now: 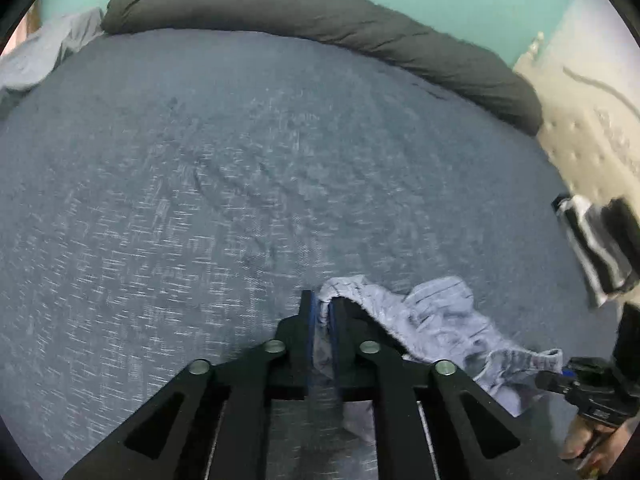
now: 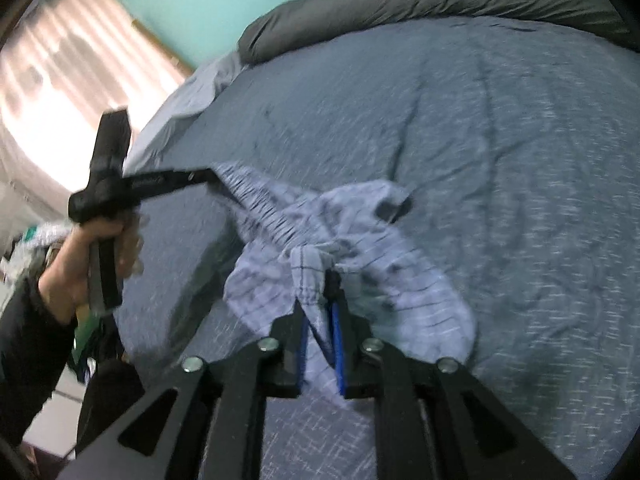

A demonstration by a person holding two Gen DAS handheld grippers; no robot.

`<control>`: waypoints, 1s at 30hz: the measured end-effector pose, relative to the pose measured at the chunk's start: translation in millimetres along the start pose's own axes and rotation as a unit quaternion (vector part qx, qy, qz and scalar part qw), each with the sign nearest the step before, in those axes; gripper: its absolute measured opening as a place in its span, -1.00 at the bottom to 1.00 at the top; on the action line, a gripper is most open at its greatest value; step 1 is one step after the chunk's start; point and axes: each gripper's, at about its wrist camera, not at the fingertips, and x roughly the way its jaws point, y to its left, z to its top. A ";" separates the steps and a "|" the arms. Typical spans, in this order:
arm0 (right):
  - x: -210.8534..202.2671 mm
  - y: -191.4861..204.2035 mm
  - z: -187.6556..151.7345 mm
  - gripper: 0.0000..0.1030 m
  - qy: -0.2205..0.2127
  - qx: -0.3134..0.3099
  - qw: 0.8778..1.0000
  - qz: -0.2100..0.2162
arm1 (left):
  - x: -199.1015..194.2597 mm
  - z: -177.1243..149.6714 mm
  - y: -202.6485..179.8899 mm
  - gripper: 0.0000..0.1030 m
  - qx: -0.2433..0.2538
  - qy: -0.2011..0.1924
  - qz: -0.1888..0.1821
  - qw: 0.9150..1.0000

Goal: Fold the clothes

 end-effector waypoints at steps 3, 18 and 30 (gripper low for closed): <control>5.1 5.8 -3.5 -0.37 0.018 -0.010 1.000 0.015 | -6.3 -6.4 1.4 0.14 0.006 -0.002 -0.008 1.000; -25.2 -35.7 30.3 -0.23 -0.039 0.054 0.997 -0.027 | 7.2 -56.6 -43.0 0.36 0.071 0.040 -0.058 0.995; 33.9 -27.1 23.3 -0.23 0.065 0.016 0.997 -0.044 | 42.7 -63.4 -81.9 0.36 0.097 0.057 -0.082 0.990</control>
